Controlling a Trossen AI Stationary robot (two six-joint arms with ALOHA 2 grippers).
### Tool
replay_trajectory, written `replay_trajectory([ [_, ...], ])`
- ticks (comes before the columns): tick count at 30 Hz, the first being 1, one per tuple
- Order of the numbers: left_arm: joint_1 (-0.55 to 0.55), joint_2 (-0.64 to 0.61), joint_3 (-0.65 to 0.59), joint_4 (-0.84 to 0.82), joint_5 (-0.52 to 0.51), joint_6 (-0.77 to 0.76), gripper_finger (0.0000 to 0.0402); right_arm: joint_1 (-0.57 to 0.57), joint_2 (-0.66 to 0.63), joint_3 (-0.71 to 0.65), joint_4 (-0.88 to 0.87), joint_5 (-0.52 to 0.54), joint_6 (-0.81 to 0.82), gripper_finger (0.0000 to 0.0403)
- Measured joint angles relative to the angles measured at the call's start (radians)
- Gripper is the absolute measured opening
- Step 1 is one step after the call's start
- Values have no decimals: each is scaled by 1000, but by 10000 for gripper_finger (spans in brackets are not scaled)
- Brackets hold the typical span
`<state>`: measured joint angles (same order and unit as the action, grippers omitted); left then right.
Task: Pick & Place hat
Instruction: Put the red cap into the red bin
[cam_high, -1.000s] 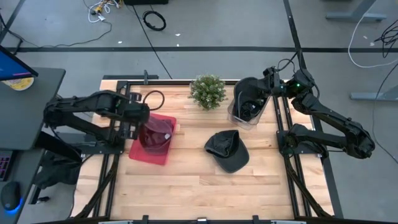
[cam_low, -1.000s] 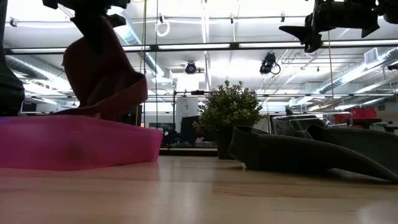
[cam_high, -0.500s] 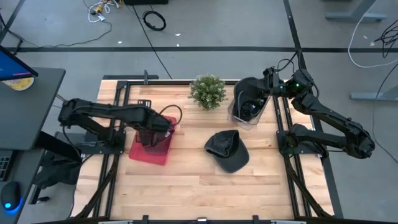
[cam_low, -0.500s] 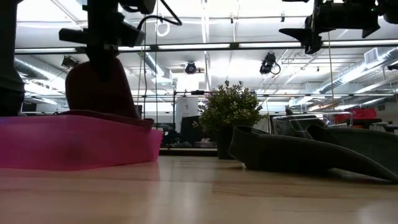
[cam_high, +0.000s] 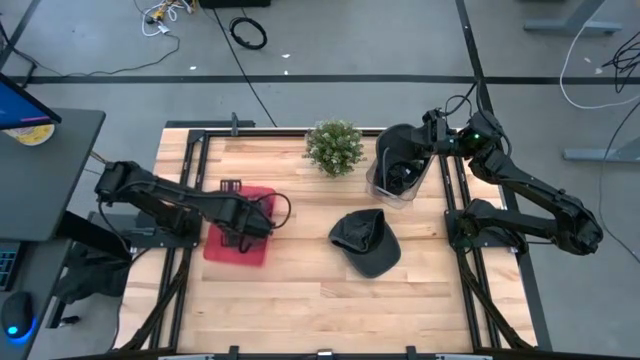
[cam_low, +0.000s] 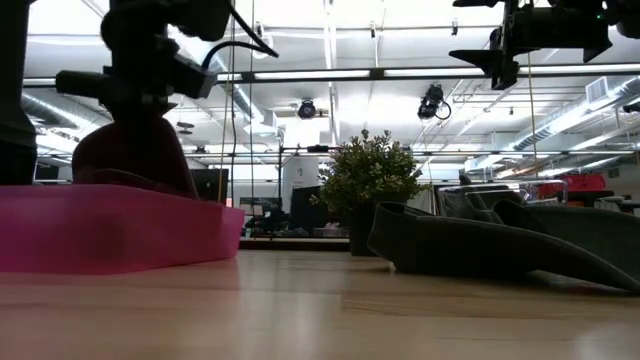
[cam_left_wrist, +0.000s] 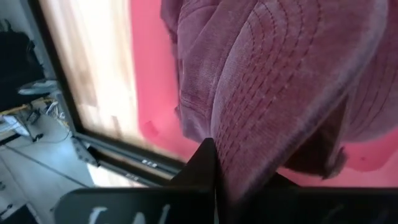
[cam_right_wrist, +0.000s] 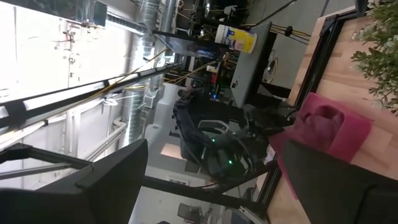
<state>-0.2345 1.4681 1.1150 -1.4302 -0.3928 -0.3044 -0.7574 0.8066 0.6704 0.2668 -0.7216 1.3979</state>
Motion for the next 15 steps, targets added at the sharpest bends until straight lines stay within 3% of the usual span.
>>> replay_trajectory([
  [10, -23, -4, -132, 184, 50, -5, 39, 0, 0, 0, 0, 0, -7, 371],
  [15, -21, -4, -139, 237, 151, 72, 58, 0, 0, 0, -2, 0, -9, 371],
])
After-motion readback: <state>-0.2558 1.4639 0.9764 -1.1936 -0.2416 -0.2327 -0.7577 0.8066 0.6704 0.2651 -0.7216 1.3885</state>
